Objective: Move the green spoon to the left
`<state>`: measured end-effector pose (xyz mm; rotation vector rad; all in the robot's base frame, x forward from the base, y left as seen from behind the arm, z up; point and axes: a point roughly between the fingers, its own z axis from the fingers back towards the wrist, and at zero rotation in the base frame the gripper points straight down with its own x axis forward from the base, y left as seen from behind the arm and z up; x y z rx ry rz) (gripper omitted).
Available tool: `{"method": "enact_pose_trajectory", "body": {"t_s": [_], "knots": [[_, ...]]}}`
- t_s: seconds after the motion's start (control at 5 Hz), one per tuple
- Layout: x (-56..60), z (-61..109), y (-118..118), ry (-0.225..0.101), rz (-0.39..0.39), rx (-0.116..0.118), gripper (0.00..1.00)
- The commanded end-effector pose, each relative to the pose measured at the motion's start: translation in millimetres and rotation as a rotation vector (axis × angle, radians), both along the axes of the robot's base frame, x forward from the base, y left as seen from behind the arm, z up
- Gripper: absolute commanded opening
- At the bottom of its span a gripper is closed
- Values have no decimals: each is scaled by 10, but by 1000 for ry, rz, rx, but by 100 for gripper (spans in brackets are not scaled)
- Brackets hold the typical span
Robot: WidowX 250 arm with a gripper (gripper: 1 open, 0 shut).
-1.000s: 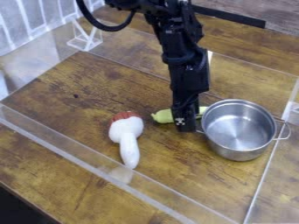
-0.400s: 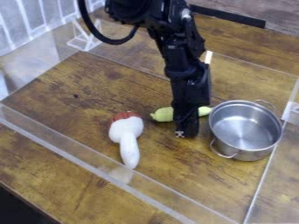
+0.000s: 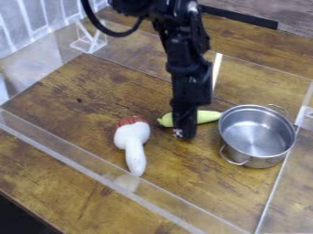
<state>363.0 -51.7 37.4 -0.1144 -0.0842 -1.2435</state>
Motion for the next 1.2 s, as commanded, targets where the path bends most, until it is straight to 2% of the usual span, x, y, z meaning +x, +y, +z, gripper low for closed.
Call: {"method": "enact_pose_trajectory", "body": {"t_s": [0.0,0.2,0.4,0.6,0.8,1.0], "knots": [[147,625,261,-120,109,37,0],[280,928,386,-139,188,83,0],[372,769,320,-126,184,68,100],[272,735,232,-122,151,48,100],[195,619,119,-111,103,29,100],[230,359,76,-102,92,9,100]]}}
